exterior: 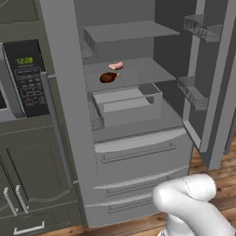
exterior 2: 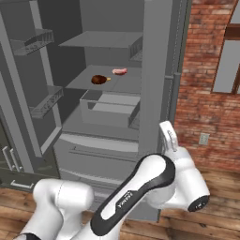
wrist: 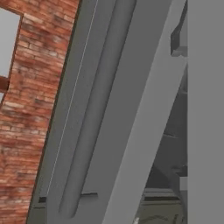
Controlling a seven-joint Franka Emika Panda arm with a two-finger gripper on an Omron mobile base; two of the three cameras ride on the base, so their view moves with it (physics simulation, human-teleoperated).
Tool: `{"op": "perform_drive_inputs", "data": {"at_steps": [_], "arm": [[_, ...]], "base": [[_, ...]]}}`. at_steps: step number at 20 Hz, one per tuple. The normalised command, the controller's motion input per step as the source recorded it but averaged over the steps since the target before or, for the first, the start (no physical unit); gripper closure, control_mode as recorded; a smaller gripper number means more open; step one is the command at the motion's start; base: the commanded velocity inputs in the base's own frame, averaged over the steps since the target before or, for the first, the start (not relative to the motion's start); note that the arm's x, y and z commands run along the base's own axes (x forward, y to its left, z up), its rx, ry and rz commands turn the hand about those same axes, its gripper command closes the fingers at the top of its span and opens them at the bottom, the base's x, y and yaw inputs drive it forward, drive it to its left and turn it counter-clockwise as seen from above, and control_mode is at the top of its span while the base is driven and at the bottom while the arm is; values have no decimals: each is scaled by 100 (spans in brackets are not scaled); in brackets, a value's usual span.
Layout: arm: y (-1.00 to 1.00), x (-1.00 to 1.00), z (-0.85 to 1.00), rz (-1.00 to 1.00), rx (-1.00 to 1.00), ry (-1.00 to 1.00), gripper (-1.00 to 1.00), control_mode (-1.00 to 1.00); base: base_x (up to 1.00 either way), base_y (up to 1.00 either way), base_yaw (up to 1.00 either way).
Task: Place the steak on the counter behind the older steak on the same shelf of the fridge to maintain FIFO order. Close the fridge door when finished.
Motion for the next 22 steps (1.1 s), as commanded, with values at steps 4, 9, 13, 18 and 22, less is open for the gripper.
{"op": "perform_drive_inputs", "data": {"at_steps": [4, 9, 13, 18, 22], "arm": [[-65, 63, -29, 17, 14, -5, -100, -100], [-52, 73, -37, 15, 12, -1, -100, -100], [-40, 87, -49, 14, 8, 0, -100, -100], [-20, 90, -46, 15, 1, 1, -100, -100], [7, 57, -29, 13, 0, 1, -100, -100]], "base": [[0, 0, 0], [0, 0, 0], [0, 0, 0], [0, 0, 0], [0, 0, 0]]}}
